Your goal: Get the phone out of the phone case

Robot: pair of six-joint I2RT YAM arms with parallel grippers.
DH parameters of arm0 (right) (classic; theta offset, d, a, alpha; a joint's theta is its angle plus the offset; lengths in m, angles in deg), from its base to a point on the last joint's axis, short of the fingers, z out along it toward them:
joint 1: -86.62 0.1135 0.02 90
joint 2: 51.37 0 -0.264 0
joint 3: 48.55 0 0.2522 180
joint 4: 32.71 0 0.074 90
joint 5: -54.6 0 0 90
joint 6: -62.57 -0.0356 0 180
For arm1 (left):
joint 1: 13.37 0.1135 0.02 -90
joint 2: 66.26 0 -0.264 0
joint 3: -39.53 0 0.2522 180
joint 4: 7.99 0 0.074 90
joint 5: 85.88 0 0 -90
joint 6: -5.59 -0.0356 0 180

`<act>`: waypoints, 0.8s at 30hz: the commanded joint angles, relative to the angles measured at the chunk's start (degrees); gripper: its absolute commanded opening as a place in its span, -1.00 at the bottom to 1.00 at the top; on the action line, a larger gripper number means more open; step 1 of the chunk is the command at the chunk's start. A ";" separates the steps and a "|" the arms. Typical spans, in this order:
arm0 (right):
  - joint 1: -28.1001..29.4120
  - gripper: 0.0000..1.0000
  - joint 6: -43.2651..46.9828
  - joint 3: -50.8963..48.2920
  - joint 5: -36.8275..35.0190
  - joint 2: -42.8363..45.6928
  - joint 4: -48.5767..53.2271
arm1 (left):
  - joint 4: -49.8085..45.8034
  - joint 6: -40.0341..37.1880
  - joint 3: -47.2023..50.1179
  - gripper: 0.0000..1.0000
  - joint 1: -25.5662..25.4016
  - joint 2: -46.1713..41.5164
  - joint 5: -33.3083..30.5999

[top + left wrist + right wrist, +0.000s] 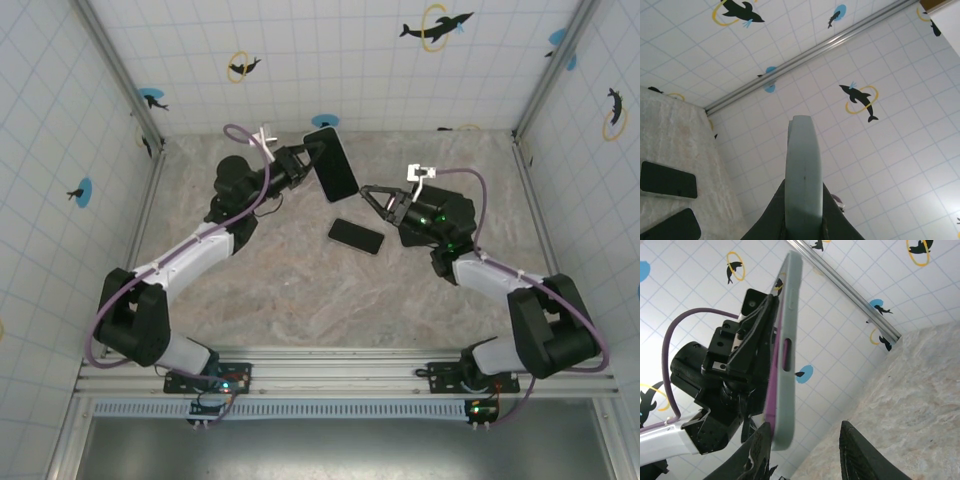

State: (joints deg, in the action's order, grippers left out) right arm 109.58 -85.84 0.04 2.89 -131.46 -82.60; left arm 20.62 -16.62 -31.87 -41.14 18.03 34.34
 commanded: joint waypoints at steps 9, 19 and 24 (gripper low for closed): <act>0.50 -0.25 -3.16 1.17 -0.38 -1.34 -5.60 | 6.34 1.57 0.82 -1.00 -0.71 -0.07 -0.58; 0.21 -0.24 -4.14 0.61 -0.73 -0.06 -5.90 | 5.22 -0.11 0.88 -1.00 -0.71 -0.05 -0.46; 0.21 -0.25 -4.63 0.56 -0.49 -0.24 -6.61 | 5.27 -0.25 1.22 -1.00 -0.71 -0.49 -0.42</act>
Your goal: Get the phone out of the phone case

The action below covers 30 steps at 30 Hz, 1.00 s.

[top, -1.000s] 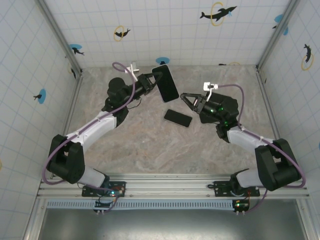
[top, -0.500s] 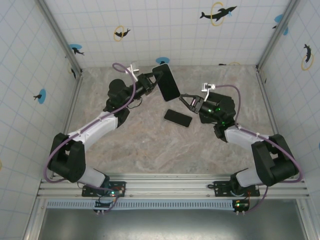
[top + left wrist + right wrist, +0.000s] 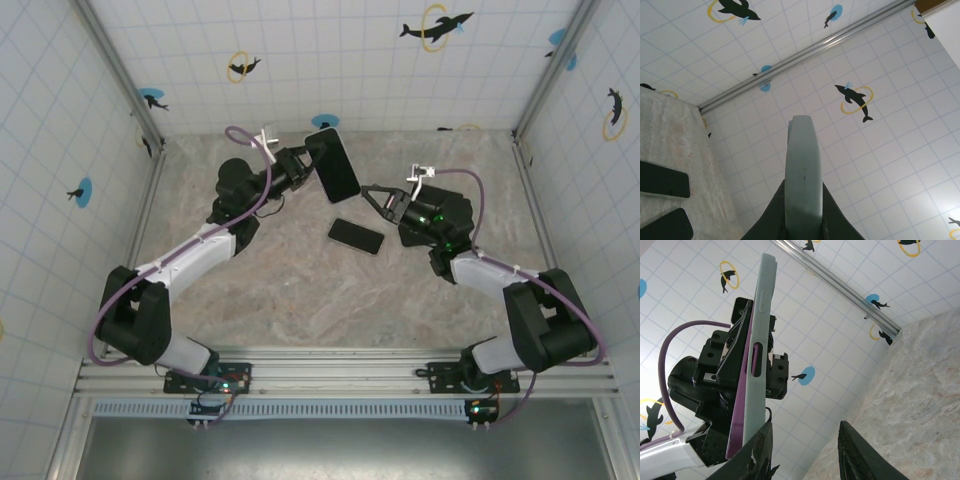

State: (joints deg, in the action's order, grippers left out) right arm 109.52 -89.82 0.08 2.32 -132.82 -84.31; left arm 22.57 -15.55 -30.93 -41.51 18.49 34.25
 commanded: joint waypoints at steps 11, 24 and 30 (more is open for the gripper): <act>-0.27 -0.25 -2.22 -0.07 -0.03 1.48 -6.19 | 3.94 -1.62 2.72 -1.00 -0.34 -1.87 -0.60; 1.54 -0.27 -0.70 0.24 -0.12 -0.28 -3.34 | 7.83 0.61 3.71 -1.00 -0.33 -2.42 -0.41; 1.86 -0.28 -0.52 -0.23 0.10 -1.08 -2.97 | 9.47 1.67 3.50 -1.00 -0.34 -2.05 0.10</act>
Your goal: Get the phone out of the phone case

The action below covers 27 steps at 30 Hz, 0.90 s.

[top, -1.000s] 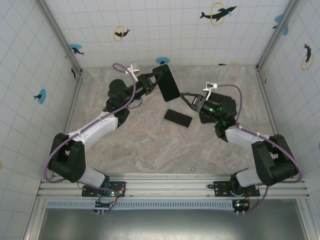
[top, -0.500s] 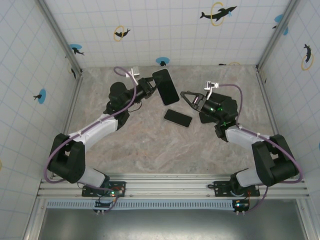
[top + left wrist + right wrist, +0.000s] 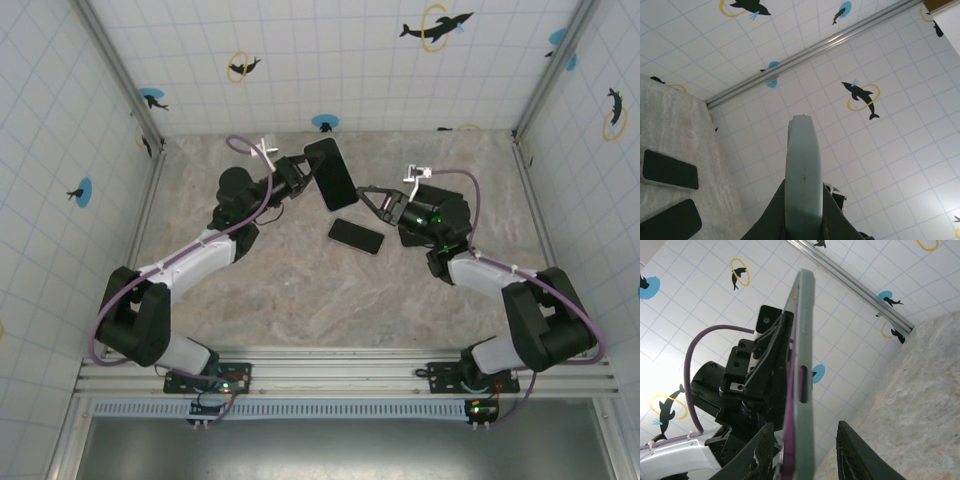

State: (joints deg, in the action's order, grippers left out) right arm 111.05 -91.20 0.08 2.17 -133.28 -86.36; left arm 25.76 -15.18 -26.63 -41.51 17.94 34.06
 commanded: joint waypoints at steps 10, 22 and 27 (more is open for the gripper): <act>-0.74 -0.28 -4.90 -0.66 -0.23 -2.06 -7.50 | 4.96 0.38 -0.73 -1.00 -0.34 -2.12 0.65; 0.21 -0.29 -3.56 -0.85 1.03 -2.82 -5.71 | 7.95 2.50 -2.09 -1.00 -0.34 -0.48 0.98; 0.18 -0.30 -3.66 -1.29 1.26 -3.26 -5.94 | 10.56 4.42 -1.51 -1.00 -0.38 -0.27 0.96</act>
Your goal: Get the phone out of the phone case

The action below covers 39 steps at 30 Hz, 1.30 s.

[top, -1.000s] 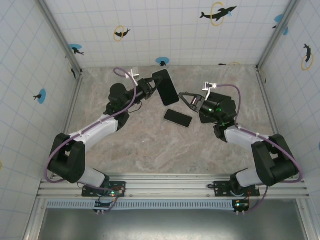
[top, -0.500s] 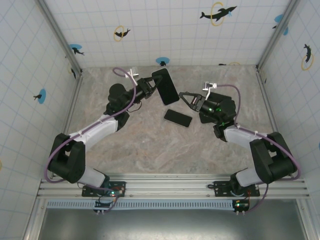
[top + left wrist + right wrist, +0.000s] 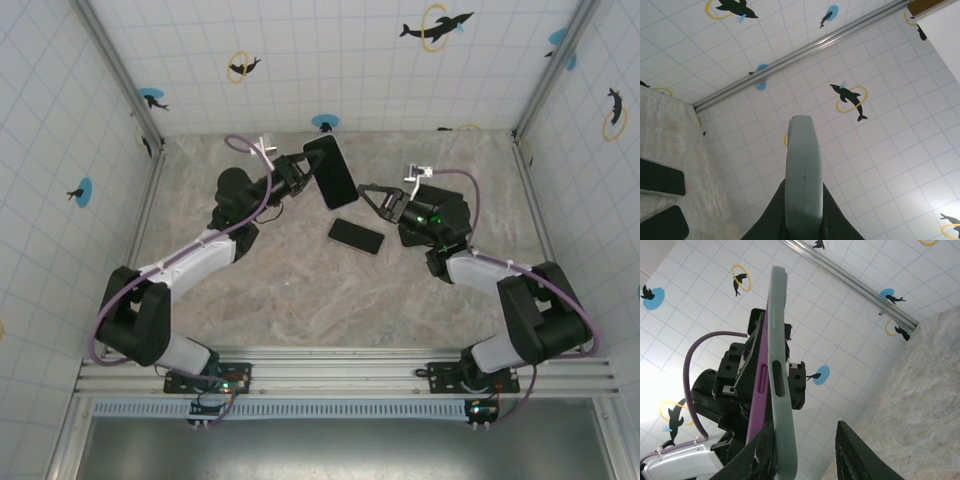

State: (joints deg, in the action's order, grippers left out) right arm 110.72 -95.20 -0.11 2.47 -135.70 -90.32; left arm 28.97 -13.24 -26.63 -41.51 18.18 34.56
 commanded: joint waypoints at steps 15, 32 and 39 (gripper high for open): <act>3.91 -0.32 -9.23 2.41 -4.27 -2.50 -5.62 | -1.00 1.69 -3.06 -1.00 -3.42 1.52 -5.69; 5.61 -0.79 -17.71 2.07 -8.84 -5.17 -10.82 | -5.95 1.28 -3.07 -0.56 -3.73 3.55 -9.21; 5.35 -0.93 -19.24 0.10 -9.74 -6.58 -14.41 | -9.59 0.40 -5.67 -0.04 -3.76 3.14 -9.71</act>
State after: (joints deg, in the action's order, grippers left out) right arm 115.73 -113.54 0.26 -6.16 -141.78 -97.77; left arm 20.47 -11.09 -29.86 -44.83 21.55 25.38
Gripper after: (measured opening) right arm 0.125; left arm 0.472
